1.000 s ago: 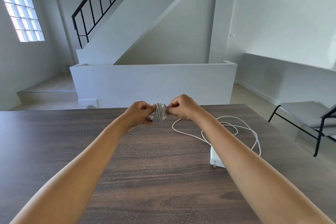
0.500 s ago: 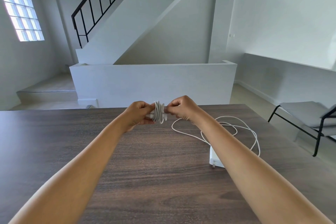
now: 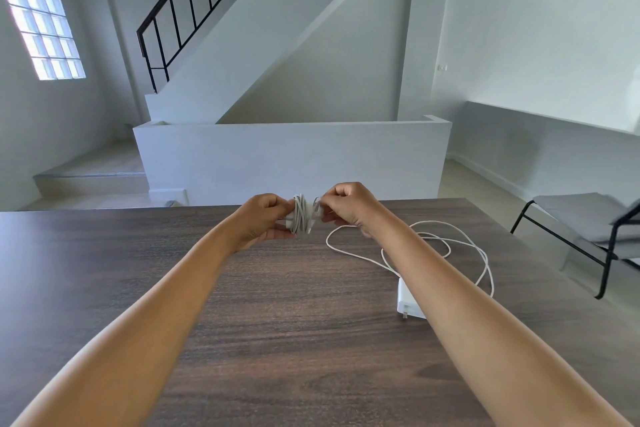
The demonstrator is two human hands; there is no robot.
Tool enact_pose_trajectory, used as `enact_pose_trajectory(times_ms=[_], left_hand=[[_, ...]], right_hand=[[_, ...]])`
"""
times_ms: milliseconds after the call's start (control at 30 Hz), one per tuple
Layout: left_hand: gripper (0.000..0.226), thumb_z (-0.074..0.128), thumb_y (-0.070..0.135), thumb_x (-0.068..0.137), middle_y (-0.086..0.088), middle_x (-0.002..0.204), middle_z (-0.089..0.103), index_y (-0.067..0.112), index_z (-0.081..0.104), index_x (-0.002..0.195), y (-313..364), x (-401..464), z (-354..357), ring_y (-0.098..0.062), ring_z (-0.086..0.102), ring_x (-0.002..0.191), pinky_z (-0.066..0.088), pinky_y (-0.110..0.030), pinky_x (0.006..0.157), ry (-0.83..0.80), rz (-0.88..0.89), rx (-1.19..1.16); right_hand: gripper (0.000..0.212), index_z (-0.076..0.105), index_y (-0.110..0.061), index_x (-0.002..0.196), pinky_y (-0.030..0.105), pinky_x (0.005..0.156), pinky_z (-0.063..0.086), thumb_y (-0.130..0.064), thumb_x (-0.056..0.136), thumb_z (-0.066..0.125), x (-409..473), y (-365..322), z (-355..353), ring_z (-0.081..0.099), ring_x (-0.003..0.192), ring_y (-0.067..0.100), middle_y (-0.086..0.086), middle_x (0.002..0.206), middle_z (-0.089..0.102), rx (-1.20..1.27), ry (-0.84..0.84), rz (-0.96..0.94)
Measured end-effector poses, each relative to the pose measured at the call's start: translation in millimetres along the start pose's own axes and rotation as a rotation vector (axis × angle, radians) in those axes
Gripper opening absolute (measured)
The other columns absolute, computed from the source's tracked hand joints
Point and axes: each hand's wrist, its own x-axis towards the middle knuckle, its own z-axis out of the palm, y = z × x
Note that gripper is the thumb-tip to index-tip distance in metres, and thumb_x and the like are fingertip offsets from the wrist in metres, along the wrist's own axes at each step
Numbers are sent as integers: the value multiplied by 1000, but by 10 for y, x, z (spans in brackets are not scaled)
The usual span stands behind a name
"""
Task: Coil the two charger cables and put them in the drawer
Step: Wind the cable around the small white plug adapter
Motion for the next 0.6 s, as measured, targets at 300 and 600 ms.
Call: enact_pose_trajectory(times_ms=[300, 600], left_hand=[[26, 57, 23, 93, -15, 100, 67, -1, 56, 102, -32, 21, 8, -22, 69, 81, 59, -35, 78, -13, 29, 184], [33, 56, 36, 93, -10, 74, 63, 7, 55, 77, -148, 59, -32, -20, 67, 66, 57, -37, 72, -48, 32, 751]], right_hand=[[16, 56, -15, 77, 23, 58, 45, -7, 89, 52, -10, -12, -34, 63, 49, 7, -2, 64, 68, 45, 29, 27], [18, 53, -14, 80, 25, 61, 49, -5, 95, 48, -12, -147, -32, 65, 67, 15, 8, 78, 69, 206, -63, 52]])
